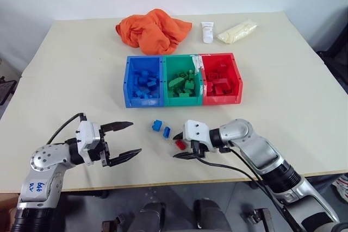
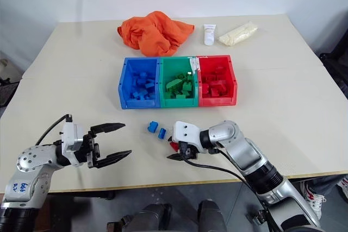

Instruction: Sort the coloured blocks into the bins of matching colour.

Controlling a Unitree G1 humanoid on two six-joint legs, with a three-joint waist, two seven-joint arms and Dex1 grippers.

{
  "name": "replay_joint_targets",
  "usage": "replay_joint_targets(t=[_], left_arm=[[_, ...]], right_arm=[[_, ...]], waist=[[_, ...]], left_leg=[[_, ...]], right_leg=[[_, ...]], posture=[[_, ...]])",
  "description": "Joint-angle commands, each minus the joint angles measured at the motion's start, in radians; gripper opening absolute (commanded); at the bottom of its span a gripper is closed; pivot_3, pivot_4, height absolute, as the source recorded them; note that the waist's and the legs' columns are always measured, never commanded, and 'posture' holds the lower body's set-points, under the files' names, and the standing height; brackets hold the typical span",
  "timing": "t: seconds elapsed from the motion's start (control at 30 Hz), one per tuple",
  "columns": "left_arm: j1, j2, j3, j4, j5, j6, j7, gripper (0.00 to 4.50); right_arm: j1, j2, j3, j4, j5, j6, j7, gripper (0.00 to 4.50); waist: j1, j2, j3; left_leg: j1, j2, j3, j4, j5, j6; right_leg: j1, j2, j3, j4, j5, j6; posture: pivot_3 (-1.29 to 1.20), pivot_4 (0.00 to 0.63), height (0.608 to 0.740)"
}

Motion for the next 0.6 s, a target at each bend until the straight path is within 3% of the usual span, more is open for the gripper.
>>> replay_joint_targets(t=[0.03,0.2,0.47,0.6], left_arm=[[0.006,0.003,0.024,-0.023,-0.021,-0.003,0.008,4.50],[-0.011,0.002,0.016,-0.011,-0.017,-0.006,0.010,4.50],[-0.062,-0.004,-0.005,0.031,-0.009,-0.012,-0.002,4.50],[-0.086,-0.009,-0.016,0.057,-0.005,-0.020,-0.011,4.50]], right_arm=[[0.020,-0.018,-0.035,0.011,0.009,-0.021,-0.004,1.55],[0.011,-0.020,-0.077,0.005,0.043,-0.025,-0.001,0.38],[-0.025,-0.080,-0.271,-0.051,0.162,0.072,-0.010,0.39],[-0.003,-0.123,-0.297,-0.081,0.171,0.096,-0.014,0.39]], waist=[[0.001,0.000,0.000],[0.002,0.000,0.000],[0.003,0.000,0.000],[0.003,0.000,0.000]], left_leg=[[0.000,0.000,0.000,0.000,0.000,0.000],[0.000,0.000,0.000,0.000,0.000,0.000],[0.000,0.000,0.000,0.000,0.000,0.000],[0.000,0.000,0.000,-0.001,0.000,0.000]], right_leg=[[0.000,0.000,0.000,0.000,0.000,0.000],[0.000,0.000,0.000,0.000,0.000,0.000],[0.000,0.000,0.000,0.000,0.000,0.000],[0.000,0.000,0.000,-0.001,0.000,0.000]], posture=[[0.00,0.150,0.740],[0.00,0.150,0.740],[0.00,0.150,0.740],[0.00,0.150,0.740]])
